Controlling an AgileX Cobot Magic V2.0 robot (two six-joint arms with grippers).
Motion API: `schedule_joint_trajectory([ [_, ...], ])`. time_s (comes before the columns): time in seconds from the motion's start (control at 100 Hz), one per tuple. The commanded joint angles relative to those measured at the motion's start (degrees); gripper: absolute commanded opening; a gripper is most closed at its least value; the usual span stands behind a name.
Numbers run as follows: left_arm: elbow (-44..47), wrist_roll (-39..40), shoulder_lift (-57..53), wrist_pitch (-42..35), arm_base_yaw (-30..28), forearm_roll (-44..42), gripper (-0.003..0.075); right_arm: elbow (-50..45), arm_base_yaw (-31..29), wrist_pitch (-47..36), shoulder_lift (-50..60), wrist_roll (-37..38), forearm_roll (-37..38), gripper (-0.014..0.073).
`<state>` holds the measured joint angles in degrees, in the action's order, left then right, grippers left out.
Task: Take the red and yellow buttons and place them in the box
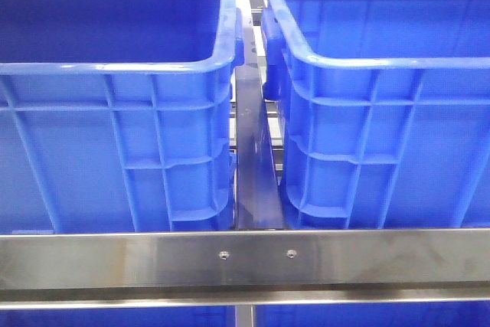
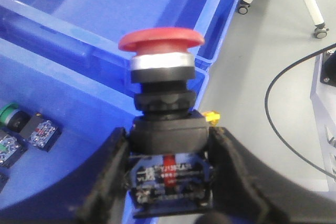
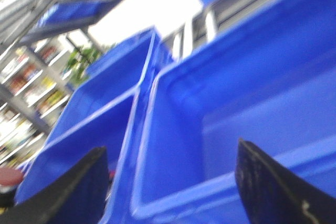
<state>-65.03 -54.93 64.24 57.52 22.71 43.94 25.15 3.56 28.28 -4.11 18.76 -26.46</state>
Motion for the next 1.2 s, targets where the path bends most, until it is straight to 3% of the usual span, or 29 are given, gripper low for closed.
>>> schedule_joint_trajectory([
  [0.0, -1.5, 0.0, -0.8, -2.1, 0.6, 3.2, -0.0019, 1.8, 1.3, -2.6, -6.2, -9.6, -11.9, 0.0505],
  [0.31, -1.5, 0.0, -0.8, -1.9, 0.6, 3.2, -0.0019, 1.8, 8.3, 2.4, -26.7, -56.1, -59.3, 0.0507],
  [0.47, -1.5, 0.0, -0.8, -1.9, 0.6, 3.2, -0.0019, 2.6, 10.8, 9.2, -37.6, -73.7, -78.8, 0.0507],
  [0.89, -1.5, 0.0, -0.8, -1.8, 0.6, 3.2, -0.0019, 19.4, 19.3, 23.3, -61.5, -77.1, -79.4, 0.0507],
  [1.19, -1.5, 0.0, -0.8, -1.8, 0.6, 3.2, -0.0019, 26.3, 20.1, 28.2, -68.6, -77.1, -79.4, 0.0507],
])
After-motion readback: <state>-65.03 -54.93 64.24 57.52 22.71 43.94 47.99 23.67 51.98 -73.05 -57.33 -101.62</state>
